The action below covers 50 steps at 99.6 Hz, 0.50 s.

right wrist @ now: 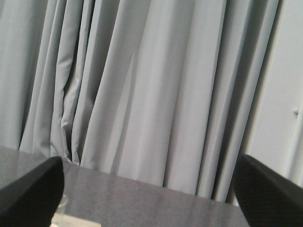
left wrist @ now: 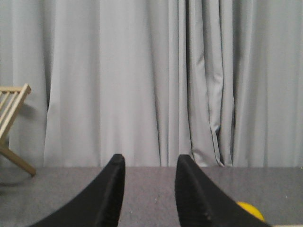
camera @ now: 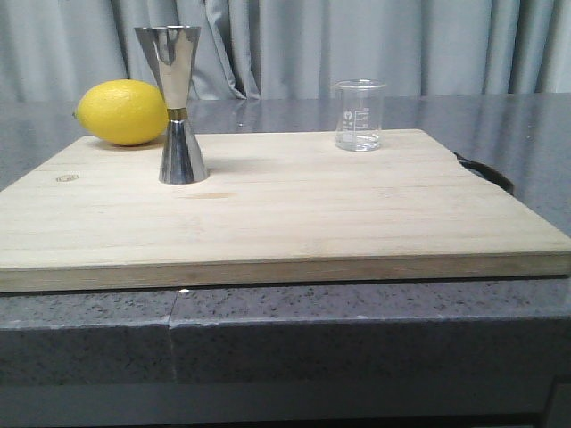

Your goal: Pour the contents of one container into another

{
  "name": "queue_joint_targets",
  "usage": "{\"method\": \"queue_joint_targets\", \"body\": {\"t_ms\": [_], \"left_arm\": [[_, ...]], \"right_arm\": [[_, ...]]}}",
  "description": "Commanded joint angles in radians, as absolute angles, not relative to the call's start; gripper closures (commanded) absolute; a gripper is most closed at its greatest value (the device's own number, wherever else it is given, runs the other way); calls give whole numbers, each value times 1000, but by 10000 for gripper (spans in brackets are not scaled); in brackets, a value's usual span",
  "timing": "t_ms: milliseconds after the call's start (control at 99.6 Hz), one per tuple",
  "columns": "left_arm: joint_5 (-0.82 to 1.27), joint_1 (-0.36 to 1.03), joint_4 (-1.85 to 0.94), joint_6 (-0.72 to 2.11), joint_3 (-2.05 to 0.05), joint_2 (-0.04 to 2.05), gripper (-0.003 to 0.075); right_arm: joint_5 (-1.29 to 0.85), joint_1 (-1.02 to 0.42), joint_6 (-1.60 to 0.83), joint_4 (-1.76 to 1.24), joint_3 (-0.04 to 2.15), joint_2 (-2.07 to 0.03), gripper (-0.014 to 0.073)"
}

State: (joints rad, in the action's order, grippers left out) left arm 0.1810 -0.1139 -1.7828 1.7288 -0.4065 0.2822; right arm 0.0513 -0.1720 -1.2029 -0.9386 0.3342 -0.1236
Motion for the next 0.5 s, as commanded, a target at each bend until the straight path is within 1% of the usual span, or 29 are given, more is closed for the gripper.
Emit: {"method": "queue_joint_targets", "body": {"t_ms": [0, 181, 251, 321, 341, 371, 391, 442, 462, 472, 482, 492], "left_arm": [[224, -98, -1798, 1720, -386, 288, 489], [235, -98, -1814, 1720, -318, 288, 496], [235, -98, -1846, 1720, -307, 288, 524], [246, -98, -1846, 1720, -303, 288, 570], [249, -98, -1846, 1720, -303, 288, 587], [259, -98, -1846, 1720, -303, 288, 613], [266, -98, -1846, 1720, -303, 288, 634], [282, -98, -1846, 1720, -303, 288, 689], [289, -98, -1846, 1720, -303, 288, 714], [294, -98, -1846, 1720, -303, 288, 729], [294, -98, -1846, 1720, -303, 288, 737], [301, -98, -1846, 1720, -303, 288, 741]], "right_arm": [[98, -164, -1211, -927, 307, -109, -65], [101, -164, -1211, -934, 246, -100, -62], [106, -164, -1211, -934, 242, -100, -21], [112, -164, -1211, -934, 242, -100, 72], [112, -164, -1211, -934, 242, -100, 111], [112, -164, -1211, -934, 242, -100, 183], [112, -164, -1211, -934, 242, -100, 215], [112, -164, -1211, -934, 242, -100, 346], [112, -164, -1211, -934, 242, -100, 379], [112, -164, -1211, -934, 242, -100, 428], [112, -164, -1211, -934, 242, -100, 428], [112, -164, -1211, -934, 242, -100, 460]]}}
